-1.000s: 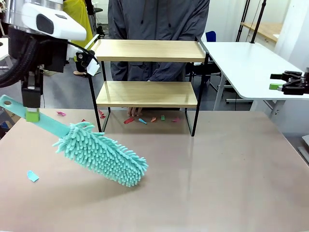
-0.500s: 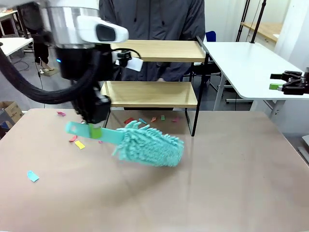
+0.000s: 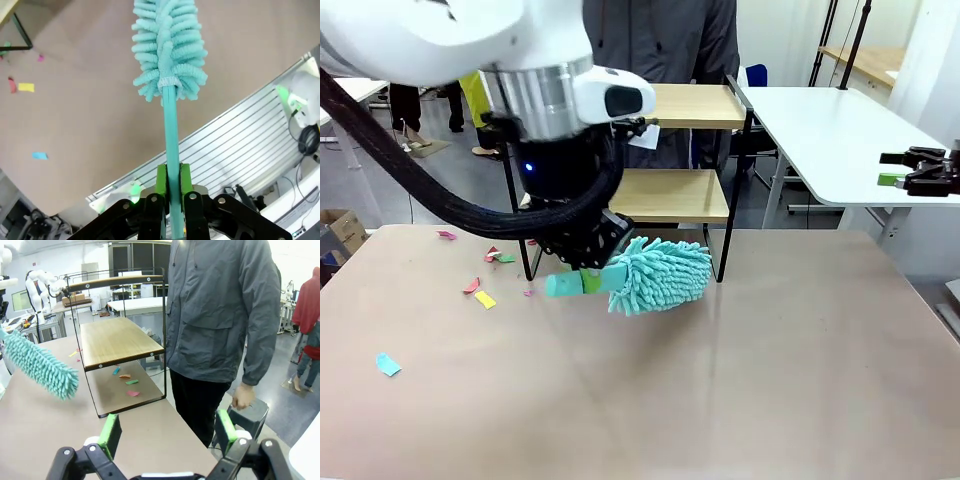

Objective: Clean the shelf.
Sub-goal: Clean the specific section of the Shelf indicated by the human with the Duster.

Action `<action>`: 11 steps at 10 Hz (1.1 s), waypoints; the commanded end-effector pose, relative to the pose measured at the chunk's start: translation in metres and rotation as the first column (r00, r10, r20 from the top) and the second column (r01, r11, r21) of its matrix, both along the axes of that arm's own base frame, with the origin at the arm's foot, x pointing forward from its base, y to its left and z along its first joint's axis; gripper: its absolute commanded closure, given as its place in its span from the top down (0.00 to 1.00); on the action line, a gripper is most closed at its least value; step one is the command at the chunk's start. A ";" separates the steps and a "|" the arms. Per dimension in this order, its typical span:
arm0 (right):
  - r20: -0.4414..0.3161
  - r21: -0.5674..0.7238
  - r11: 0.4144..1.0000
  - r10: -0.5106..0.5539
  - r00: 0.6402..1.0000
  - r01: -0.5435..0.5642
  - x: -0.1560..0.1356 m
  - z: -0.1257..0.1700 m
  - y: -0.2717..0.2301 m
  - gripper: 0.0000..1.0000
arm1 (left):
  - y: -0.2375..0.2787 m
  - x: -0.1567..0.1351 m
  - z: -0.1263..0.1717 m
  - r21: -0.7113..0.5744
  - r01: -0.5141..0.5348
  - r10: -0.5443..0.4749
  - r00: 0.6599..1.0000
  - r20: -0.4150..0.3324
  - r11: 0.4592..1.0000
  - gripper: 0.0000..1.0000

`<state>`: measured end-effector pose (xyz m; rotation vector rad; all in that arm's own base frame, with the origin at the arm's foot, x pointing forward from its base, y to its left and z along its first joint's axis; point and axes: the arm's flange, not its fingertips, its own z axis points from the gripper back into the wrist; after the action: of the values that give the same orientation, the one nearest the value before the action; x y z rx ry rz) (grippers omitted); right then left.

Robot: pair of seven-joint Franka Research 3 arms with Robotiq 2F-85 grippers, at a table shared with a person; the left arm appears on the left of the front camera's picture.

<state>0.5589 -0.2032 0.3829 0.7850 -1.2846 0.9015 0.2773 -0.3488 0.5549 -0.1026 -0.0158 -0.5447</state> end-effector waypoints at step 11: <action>0.006 0.000 1.000 0.002 1.000 -0.002 0.001 0.003 0.002 1.00 | -0.075 0.032 -0.076 -0.149 -0.272 0.301 0.926 0.228 0.951 0.13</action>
<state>0.5589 -0.2032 0.3829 0.7850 -1.2847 0.9017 0.3143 -0.4202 0.4889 -0.1926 -0.2275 -0.3297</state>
